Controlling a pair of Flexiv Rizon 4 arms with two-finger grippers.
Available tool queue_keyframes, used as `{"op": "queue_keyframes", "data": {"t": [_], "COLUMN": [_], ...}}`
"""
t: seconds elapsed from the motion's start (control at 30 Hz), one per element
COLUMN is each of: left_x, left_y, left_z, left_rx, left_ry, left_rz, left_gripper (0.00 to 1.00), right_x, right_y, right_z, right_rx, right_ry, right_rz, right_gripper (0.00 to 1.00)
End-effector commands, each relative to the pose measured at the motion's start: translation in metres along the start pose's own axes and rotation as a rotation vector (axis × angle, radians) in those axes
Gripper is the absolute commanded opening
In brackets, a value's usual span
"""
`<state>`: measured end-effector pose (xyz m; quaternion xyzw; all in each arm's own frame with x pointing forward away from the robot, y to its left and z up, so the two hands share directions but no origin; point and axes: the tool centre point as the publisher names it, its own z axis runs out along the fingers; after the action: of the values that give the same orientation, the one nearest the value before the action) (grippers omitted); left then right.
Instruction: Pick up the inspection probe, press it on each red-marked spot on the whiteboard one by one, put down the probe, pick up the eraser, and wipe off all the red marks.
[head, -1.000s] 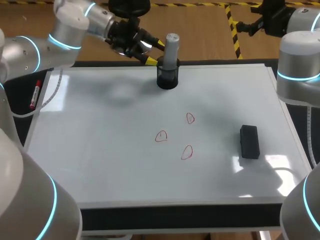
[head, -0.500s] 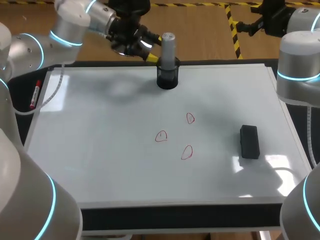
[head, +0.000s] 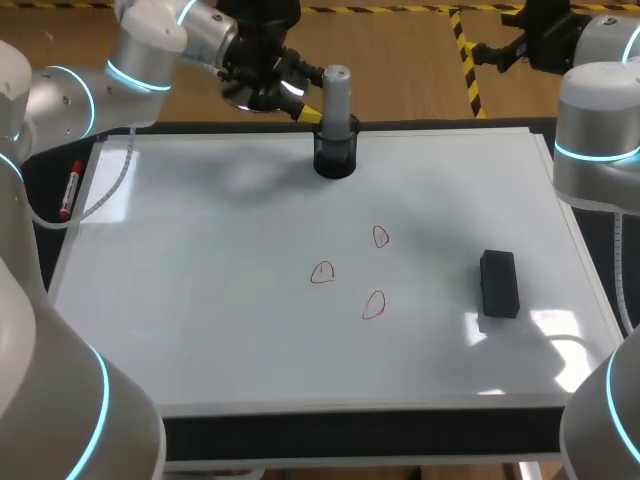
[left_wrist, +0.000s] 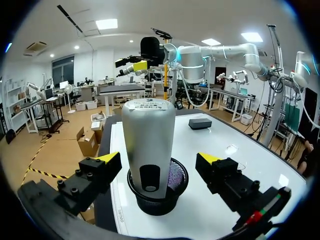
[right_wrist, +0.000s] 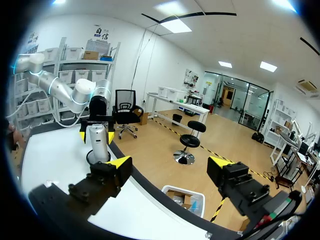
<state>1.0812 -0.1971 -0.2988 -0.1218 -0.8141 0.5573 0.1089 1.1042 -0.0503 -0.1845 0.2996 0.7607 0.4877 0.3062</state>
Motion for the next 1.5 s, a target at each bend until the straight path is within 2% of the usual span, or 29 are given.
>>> {"op": "queue_keyframes", "data": {"t": [0.03, 0.63, 1.07, 1.1, 1.23, 1.5], "left_x": [-0.012, -0.009, -0.004, -0.004, -0.004, -0.002], "left_y": [0.008, 0.022, 0.018, 0.017, 0.016, 0.014], "left_z": [0.007, 0.02, 0.034, 0.034, 0.036, 0.033], "left_rx": [0.006, 0.01, 0.025, 0.026, 0.03, 0.039], "left_ry": [0.089, 0.104, 0.116, 0.115, 0.106, 0.101], "left_rz": [0.0, -0.004, -0.013, -0.015, -0.028, -0.039], "left_gripper": [1.0, 1.0, 1.0, 0.96, 0.0, 0.0], "right_x": [0.0, 0.0, 0.0, 0.0, 0.0, 0.0], "right_y": [0.0, 0.0, 0.0, 0.0, 0.0, 0.0], "right_z": [0.0, 0.0, 0.0, 0.0, 0.0, 0.0], "right_rx": [0.0, 0.0, 0.0, 0.0, 0.0, 0.0], "right_ry": [0.0, 0.0, 0.0, 0.0, 0.0, 0.0], "right_rz": [0.0, 0.0, 0.0, 0.0, 0.0, 0.0], "right_gripper": [1.0, 1.0, 1.0, 1.0, 1.0, 1.0]}}
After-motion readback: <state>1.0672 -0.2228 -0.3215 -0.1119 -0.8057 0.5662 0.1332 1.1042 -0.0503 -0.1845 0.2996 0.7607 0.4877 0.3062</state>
